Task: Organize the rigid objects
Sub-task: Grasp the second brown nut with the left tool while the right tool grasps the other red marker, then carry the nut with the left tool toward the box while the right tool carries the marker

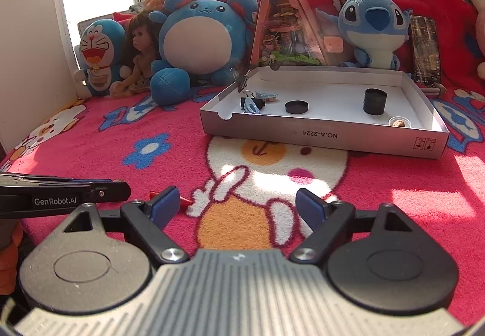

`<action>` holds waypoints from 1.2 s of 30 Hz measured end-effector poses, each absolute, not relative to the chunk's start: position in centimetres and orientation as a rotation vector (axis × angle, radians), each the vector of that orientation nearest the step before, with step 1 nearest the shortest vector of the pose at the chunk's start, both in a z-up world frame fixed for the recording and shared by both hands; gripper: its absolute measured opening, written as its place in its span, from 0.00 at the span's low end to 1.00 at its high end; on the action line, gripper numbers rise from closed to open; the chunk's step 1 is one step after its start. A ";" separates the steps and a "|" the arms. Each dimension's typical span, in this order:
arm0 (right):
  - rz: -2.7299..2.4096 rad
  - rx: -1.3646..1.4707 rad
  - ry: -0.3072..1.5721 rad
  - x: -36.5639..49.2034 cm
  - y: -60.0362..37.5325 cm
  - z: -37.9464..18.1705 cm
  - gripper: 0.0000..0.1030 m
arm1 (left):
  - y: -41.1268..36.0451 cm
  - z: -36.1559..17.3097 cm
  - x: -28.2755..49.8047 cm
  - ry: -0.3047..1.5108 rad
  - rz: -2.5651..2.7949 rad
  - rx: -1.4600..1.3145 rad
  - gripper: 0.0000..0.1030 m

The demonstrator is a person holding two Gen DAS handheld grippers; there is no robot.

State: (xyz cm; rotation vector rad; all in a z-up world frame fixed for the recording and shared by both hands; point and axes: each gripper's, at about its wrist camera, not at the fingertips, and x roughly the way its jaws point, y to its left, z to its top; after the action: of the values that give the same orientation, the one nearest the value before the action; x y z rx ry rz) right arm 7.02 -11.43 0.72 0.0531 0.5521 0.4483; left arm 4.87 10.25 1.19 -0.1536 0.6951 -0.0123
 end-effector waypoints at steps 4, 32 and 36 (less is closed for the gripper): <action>0.434 0.073 0.537 6.0 -10.6 0.1 0.87 | 10.2 1.5 5.2 0.686 -0.031 -0.151 0.16; 0.253 -0.044 0.478 4.9 -2.6 -1.4 0.48 | 12.6 1.5 6.0 0.686 0.034 -0.160 0.16; 0.261 -0.026 0.484 5.3 -3.8 -1.1 0.22 | 11.8 1.6 6.2 0.690 0.025 -0.146 0.16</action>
State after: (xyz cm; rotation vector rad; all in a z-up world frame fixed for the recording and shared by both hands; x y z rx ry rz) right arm 5.29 -3.80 -1.05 -0.0264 0.4841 0.2607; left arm 6.15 11.85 1.60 -0.1459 0.6896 0.0253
